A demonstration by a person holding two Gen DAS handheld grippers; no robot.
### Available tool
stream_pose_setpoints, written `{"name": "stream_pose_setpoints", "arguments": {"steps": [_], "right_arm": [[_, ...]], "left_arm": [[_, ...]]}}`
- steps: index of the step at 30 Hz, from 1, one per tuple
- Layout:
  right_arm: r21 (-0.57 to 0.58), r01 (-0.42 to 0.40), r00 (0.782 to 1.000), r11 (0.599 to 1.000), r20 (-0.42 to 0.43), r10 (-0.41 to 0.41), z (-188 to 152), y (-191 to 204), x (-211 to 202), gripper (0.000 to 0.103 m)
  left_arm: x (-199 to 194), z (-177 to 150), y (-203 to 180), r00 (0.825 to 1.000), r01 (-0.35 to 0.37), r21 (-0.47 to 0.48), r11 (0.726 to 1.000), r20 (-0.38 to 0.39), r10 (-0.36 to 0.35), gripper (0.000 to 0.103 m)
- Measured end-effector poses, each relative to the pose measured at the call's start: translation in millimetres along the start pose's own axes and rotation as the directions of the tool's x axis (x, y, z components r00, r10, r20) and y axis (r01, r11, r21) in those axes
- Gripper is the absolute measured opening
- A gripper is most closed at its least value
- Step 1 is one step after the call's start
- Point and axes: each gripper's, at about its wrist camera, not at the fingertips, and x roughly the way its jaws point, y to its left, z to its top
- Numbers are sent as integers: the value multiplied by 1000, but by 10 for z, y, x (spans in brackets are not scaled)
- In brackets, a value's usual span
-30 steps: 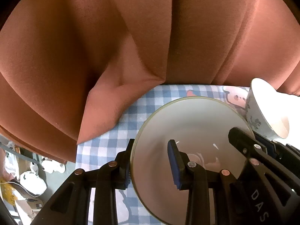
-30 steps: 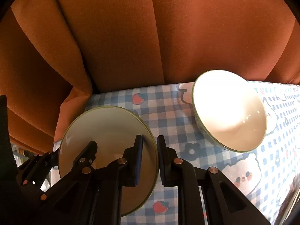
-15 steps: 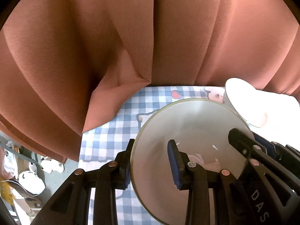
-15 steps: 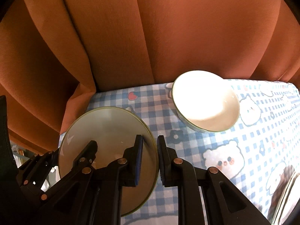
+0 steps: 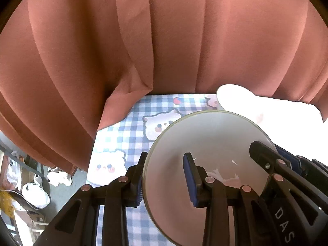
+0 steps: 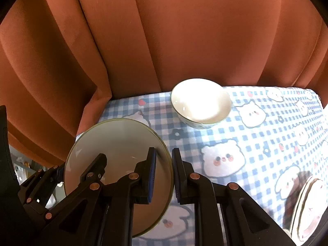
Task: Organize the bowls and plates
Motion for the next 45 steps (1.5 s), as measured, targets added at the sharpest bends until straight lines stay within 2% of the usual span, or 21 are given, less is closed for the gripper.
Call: {"name": "stream_pose_setpoints", "arguments": {"steps": [10, 24, 33, 45], "right_arm": [[-17, -39, 999, 999, 28, 40, -263, -431, -435, 19], [-35, -66, 996, 997, 53, 67, -662, -1230, -1104, 19], [-48, -71, 995, 996, 62, 74, -904, -1668, -1270, 19], [-53, -76, 997, 996, 22, 78, -1214, -2101, -1281, 19]], "left_arm": [[-510, -344, -467, 999, -36, -12, 999, 23, 37, 34], [-903, -728, -1200, 998, -46, -15, 999, 48, 47, 34], [-1022, -1017, -1550, 998, -40, -20, 999, 47, 41, 34], [-988, -1373, -1948, 1000, -31, -10, 999, -1, 31, 34]]}}
